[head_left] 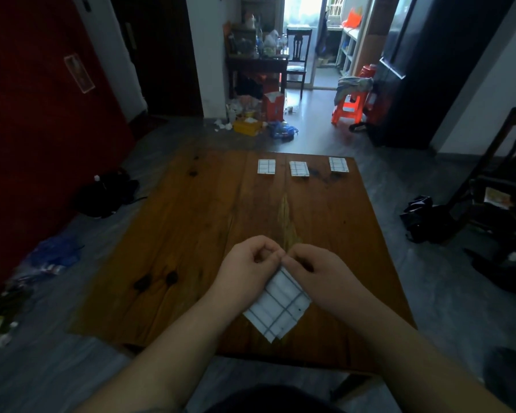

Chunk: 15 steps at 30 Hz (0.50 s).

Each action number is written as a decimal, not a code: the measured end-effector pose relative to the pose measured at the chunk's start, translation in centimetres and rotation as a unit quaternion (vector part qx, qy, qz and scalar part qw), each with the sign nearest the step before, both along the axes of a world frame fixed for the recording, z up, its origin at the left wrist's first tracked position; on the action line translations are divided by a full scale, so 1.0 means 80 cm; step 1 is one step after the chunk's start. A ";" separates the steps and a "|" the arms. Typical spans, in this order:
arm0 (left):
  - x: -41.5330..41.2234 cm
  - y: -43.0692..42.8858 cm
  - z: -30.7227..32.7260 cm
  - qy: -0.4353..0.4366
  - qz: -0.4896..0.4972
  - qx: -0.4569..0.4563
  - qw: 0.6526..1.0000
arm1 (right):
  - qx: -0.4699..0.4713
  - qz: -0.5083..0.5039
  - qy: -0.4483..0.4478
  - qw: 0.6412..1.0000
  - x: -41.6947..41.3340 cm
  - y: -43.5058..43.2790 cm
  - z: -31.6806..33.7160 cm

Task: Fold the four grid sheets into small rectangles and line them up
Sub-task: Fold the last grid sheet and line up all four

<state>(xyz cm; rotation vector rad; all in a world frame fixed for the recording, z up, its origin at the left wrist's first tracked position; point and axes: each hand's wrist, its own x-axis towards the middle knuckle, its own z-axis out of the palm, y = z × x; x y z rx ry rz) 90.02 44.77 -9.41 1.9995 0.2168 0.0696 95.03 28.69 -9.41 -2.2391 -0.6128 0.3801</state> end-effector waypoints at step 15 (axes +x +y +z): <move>-0.052 0.029 -0.072 0.049 0.026 -0.089 0.994 | 0.111 -0.035 0.055 0.992 0.029 0.001 -0.041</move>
